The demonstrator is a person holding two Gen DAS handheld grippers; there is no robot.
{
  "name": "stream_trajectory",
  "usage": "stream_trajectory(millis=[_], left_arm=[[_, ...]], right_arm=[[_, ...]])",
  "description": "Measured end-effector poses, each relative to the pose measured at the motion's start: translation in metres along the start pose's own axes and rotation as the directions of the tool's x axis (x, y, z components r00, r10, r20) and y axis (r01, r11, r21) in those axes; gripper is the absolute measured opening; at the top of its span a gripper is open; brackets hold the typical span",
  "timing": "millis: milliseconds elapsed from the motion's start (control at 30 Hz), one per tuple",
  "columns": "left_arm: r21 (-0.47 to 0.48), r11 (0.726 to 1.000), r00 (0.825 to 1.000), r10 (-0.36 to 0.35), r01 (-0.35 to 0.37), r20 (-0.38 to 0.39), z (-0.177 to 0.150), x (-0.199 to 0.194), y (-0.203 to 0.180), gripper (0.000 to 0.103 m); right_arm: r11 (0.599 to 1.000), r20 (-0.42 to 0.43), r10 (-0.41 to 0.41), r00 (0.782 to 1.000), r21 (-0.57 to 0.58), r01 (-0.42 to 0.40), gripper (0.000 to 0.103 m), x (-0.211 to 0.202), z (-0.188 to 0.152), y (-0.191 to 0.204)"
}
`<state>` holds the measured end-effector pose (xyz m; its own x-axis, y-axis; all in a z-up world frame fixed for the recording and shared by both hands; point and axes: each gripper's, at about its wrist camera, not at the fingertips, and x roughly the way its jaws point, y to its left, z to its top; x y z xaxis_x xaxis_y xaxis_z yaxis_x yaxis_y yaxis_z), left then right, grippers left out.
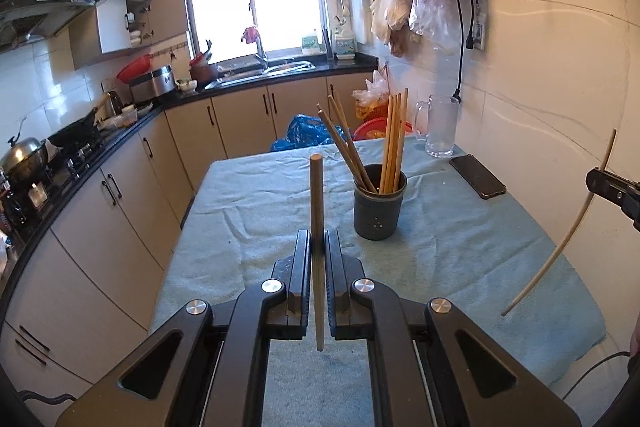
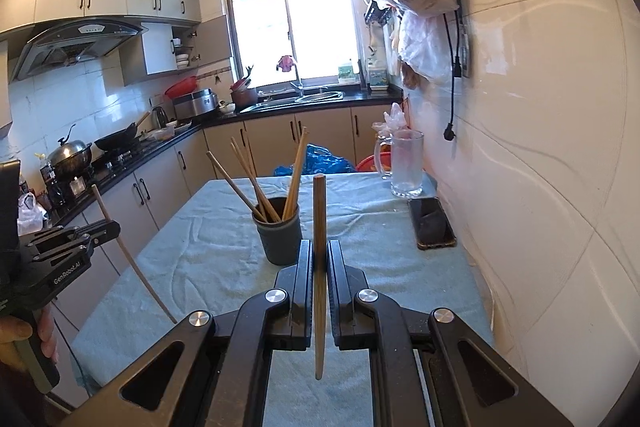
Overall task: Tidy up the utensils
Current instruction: 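Lift both chopsticks upright and carry them toward the black holder, then lower both held chopsticks into the black holder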
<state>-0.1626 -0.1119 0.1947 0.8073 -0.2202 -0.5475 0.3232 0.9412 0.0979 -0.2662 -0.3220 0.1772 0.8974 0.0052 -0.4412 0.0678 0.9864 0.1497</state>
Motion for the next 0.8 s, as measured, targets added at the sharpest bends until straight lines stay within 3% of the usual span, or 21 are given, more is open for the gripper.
stream_trajectory(millis=[233, 800], left_arm=[[0.012, 1.000, 0.998, -0.019, 0.020, -0.060, 0.006, 0.020, 0.009, 0.006], [0.094, 0.992, 0.995, -0.084, 0.089, -0.057, 0.020, 0.022, 0.016, 0.006]], right_arm=[[1.000, -0.007, 0.010, 1.000, 0.001, -0.010, 0.008, 0.016, 0.007, 0.009], [1.000, 0.004, -0.003, 1.000, -0.015, 0.003, 0.008, 0.028, 0.020, 0.034]])
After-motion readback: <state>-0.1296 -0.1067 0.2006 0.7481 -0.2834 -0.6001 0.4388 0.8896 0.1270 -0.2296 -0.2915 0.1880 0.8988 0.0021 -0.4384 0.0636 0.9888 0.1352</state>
